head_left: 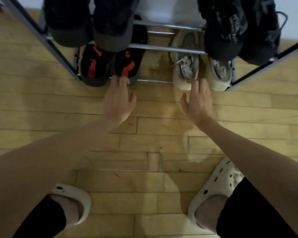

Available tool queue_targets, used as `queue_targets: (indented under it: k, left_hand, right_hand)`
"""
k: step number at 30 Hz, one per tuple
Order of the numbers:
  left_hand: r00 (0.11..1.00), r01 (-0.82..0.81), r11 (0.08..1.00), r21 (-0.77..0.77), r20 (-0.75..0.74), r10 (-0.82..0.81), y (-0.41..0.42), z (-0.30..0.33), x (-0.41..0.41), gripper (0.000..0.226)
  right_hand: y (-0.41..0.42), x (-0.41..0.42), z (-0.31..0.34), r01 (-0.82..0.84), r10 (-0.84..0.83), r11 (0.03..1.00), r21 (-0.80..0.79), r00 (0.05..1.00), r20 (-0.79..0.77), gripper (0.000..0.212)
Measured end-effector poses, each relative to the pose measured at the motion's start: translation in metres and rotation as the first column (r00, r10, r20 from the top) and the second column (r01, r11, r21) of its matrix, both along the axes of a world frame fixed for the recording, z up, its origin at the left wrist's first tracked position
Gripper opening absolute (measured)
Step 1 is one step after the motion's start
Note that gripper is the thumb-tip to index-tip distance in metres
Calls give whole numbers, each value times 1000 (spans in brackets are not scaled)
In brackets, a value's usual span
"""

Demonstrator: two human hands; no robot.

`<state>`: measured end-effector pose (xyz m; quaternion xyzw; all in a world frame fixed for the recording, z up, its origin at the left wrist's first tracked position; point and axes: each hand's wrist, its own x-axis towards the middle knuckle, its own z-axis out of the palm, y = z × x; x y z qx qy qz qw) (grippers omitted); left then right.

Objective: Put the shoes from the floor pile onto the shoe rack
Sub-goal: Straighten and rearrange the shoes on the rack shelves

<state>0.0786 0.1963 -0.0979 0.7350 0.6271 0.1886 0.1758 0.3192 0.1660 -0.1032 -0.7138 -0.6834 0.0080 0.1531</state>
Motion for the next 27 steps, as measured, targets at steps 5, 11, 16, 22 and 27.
queue_targets:
  k: [5,11,16,22,27]
  left_hand:
    - [971,215,968,-132,138,-197,14,-6,79,59]
    - [973,193,937,-290,176,-146,37,-18,155,81]
    - [992,102,985,-142,83,-91,39,-28,180,74]
    - [974,213,968,-132,101,-201,39,-26,195,63]
    - [925,378,875,-302,154,-347,36,-12,168,64]
  right_hand:
    - [4,54,0,379,-384,923,-67,917,-109,61]
    - [22,81,-11,413,-452,859,-302,889,-69,74]
    - [30,102,-17,382,-412,883,-272,909,-63,62]
    - [30,112,-23,351,-382,894,-278,922,-65,56]
    - [29,99,-3,377,-430,827,-418,902,-37,69]
